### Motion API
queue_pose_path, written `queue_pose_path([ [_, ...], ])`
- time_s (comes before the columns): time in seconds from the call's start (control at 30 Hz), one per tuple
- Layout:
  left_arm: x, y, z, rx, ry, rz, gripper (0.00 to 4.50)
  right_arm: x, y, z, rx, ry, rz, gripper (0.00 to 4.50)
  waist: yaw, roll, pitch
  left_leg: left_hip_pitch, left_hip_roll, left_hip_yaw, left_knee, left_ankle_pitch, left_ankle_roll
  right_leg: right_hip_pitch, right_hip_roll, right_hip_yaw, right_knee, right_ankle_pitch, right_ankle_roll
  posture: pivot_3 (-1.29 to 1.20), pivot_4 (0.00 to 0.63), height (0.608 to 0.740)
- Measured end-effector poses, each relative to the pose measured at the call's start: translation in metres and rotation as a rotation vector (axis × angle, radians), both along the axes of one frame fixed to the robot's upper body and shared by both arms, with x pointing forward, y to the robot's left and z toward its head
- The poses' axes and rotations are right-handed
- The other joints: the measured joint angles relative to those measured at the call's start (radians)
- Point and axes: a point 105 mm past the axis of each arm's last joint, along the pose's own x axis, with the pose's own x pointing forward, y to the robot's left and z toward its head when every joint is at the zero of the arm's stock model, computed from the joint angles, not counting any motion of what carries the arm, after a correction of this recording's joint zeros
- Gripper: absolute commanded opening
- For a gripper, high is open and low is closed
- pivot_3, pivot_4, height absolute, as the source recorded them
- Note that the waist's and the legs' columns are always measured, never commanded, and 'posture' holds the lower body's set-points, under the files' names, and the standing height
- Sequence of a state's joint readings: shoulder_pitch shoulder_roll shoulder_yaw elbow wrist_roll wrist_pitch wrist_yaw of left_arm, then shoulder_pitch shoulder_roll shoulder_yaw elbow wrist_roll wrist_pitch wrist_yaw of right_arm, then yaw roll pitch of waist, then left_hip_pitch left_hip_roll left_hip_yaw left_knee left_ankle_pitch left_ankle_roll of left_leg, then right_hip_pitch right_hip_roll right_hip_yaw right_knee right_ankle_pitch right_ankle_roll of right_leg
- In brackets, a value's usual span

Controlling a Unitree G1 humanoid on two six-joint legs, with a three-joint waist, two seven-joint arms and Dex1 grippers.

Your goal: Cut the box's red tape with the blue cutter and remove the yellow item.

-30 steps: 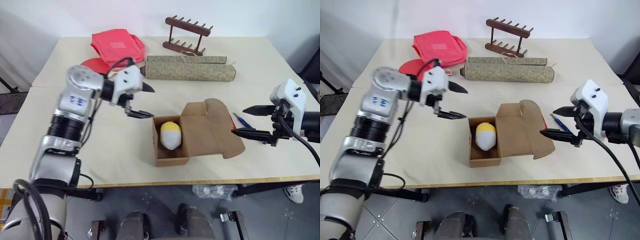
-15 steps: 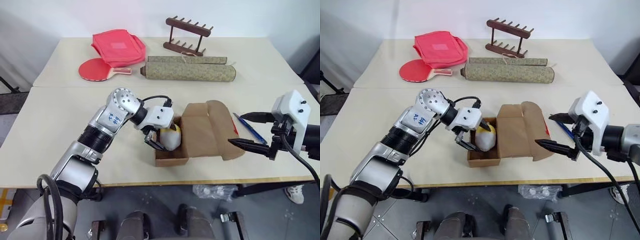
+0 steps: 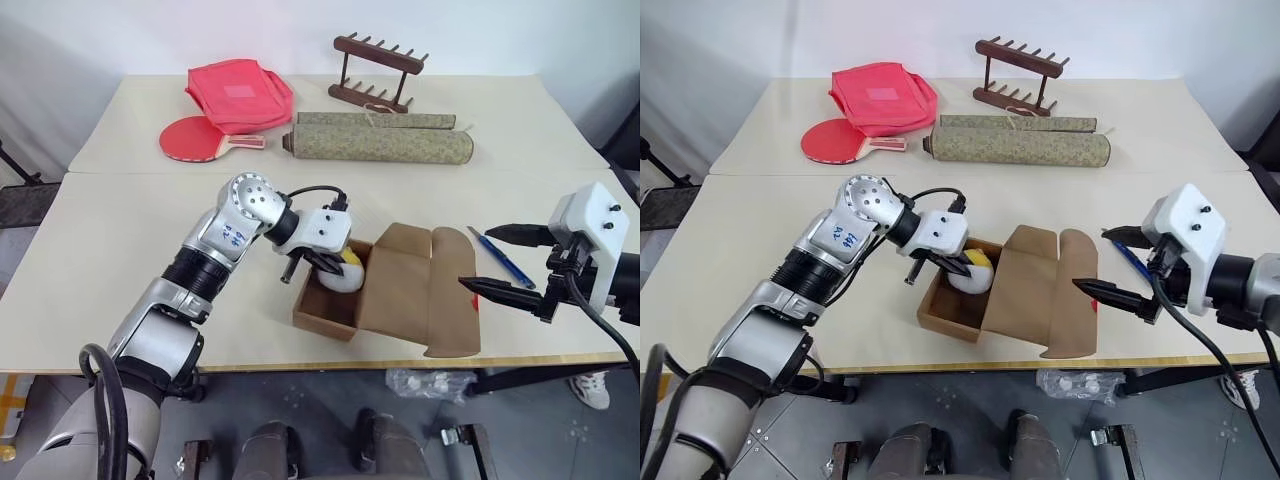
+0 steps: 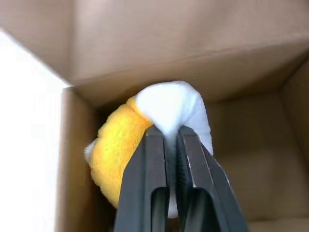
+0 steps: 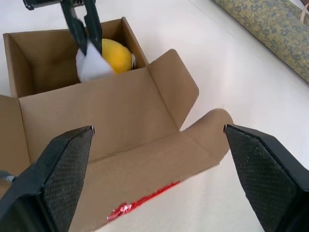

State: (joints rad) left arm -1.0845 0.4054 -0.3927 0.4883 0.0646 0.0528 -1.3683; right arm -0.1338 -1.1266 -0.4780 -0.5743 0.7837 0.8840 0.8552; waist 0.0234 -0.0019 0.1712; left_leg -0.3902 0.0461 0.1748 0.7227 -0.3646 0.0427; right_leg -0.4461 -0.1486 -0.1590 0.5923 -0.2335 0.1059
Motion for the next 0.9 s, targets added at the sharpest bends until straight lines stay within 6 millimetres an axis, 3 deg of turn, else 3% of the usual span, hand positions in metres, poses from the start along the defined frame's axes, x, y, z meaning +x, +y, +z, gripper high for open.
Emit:
queue_pose_path([
  [0.47, 0.016, 0.013, 0.071, -0.437, 0.152, 0.303, 0.01, 0.010, -0.001, 0.012, 0.010, -0.052, 0.077, 4.50, -0.002, 0.000, 0.000, 0.000, 0.000, 0.000, 0.000, 0.000, 0.000, 0.000, 0.001, 0.000, 0.001, 0.000, 0.000, 0.00, 0.150, 0.740],
  [0.67, 0.019, 0.018, 0.085, -0.546, 0.168, 0.387, 0.01, 0.017, 0.004, 0.021, 0.002, -0.088, 0.138, 4.50, -0.002, 0.000, 0.000, 0.000, 0.000, 0.001, 0.000, 0.000, 0.000, 0.000, 0.001, 0.000, 0.001, 0.000, 0.000, 0.00, 0.150, 0.740],
  [0.8, 0.034, 0.055, 0.096, -0.586, 0.090, 0.562, 0.01, 0.014, 0.009, 0.029, 0.027, -0.141, 0.217, 4.50, -0.007, 0.000, 0.000, 0.001, 0.000, 0.001, -0.001, 0.000, -0.001, 0.000, 0.002, 0.000, 0.001, 0.000, 0.000, 0.00, 0.150, 0.740],
  [0.9, 0.050, 0.114, 0.095, -0.560, -0.042, 0.846, 0.01, 0.011, 0.010, 0.029, 0.104, -0.146, 0.309, 4.50, -0.021, 0.000, 0.000, 0.003, 0.000, 0.002, -0.003, 0.001, -0.002, 0.001, 0.002, 0.001, 0.001, 0.000, 0.000, 0.00, 0.150, 0.740],
])
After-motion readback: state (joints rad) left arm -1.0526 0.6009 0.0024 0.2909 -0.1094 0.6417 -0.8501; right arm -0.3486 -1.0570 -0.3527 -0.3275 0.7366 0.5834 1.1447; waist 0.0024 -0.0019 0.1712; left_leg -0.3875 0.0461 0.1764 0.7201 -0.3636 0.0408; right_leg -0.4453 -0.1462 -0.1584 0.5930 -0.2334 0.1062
